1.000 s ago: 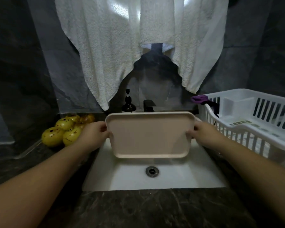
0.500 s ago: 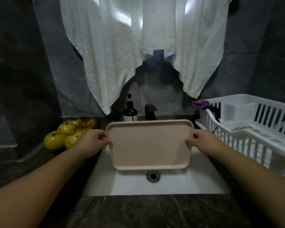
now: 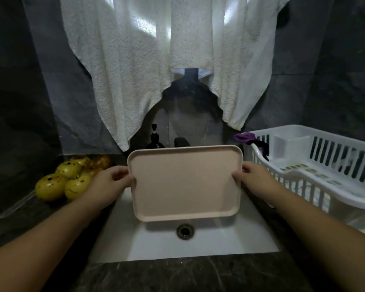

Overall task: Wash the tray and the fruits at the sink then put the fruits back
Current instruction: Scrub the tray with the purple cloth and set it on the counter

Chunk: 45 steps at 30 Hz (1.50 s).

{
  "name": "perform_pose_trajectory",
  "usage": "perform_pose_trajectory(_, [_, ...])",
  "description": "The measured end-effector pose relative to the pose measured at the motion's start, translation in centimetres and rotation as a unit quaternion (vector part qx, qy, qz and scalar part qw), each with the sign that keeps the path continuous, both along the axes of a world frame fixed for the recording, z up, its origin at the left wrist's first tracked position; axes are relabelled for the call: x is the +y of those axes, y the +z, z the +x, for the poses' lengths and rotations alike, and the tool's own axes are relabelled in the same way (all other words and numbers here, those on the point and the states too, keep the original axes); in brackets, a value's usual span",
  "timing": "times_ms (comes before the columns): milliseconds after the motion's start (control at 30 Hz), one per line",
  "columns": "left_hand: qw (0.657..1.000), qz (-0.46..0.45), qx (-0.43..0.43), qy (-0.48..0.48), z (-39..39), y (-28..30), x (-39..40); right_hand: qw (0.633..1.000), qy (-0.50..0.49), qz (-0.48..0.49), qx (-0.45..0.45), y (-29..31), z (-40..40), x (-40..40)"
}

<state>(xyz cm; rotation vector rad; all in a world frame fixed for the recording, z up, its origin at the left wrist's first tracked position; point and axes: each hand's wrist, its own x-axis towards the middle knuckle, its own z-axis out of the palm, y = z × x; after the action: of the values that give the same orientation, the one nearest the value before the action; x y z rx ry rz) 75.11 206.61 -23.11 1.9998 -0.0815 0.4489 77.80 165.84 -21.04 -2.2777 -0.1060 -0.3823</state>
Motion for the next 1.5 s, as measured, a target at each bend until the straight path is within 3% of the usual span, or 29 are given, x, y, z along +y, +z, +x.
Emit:
perform_pose_trajectory(67, [0.988, -0.131, 0.024, -0.074, -0.3, 0.0, -0.8, 0.996, 0.011, 0.080, 0.024, 0.9, -0.1, -0.3])
perform_pose_trajectory(133, [0.972, -0.193, 0.061, -0.120, -0.4, -0.4, -1.8, 0.994, 0.018, 0.098, 0.039, 1.7, 0.0, -0.7])
perform_pose_trajectory(233, [0.960, -0.240, 0.091, -0.109, -0.2, -1.0, -3.4, 0.997, 0.003, 0.065, 0.048, 2.6, 0.4, -1.0])
perform_pose_trajectory(333, [0.960, -0.269, 0.055, -0.062, 0.3, -1.5, -4.8, 0.994, 0.018, 0.091, 0.061, 3.5, 1.3, -1.3])
perform_pose_trajectory(467, [0.969, -0.243, 0.047, 0.001, 1.0, -1.9, -6.1, 0.994, 0.012, 0.106, -0.029, 5.9, 4.3, -1.4])
perform_pose_trajectory(567, [0.969, -0.239, 0.057, 0.003, 1.9, -2.7, -6.8, 0.995, -0.072, -0.016, -0.070, 7.3, 7.0, -1.6])
perform_pose_trajectory(700, [0.967, -0.246, 0.067, 0.006, 2.5, -3.2, -7.6, 0.967, -0.096, -0.236, 0.000, 7.7, 9.9, -2.1])
perform_pose_trajectory(867, [0.972, -0.225, 0.058, 0.039, 2.8, -3.7, -7.6, 0.951, -0.071, -0.300, 0.032, 7.3, 11.6, -3.5])
perform_pose_trajectory(967, [0.970, -0.231, 0.068, 0.041, 2.5, -3.5, -8.0, 0.940, -0.109, -0.321, 0.034, 7.4, 11.6, -3.5])
perform_pose_trajectory(1067, [0.963, -0.248, 0.089, 0.062, 2.3, -3.3, -8.3, 0.929, -0.154, -0.335, -0.025, 9.0, 10.7, -3.2])
perform_pose_trajectory(1167, [0.954, -0.267, 0.125, 0.049, 1.9, -3.1, -8.5, 0.942, -0.169, -0.266, -0.113, 11.7, 9.2, -2.4])
perform_pose_trajectory(1300, [0.948, -0.288, 0.134, 0.022, 0.9, -2.5, -8.3, 0.945, -0.119, -0.201, -0.230, 15.3, 6.6, -0.3])
perform_pose_trajectory(1500, [0.950, -0.283, 0.121, 0.055, -1.8, -1.0, -7.7, 0.938, -0.055, -0.194, -0.281, 16.1, 2.4, 3.7])
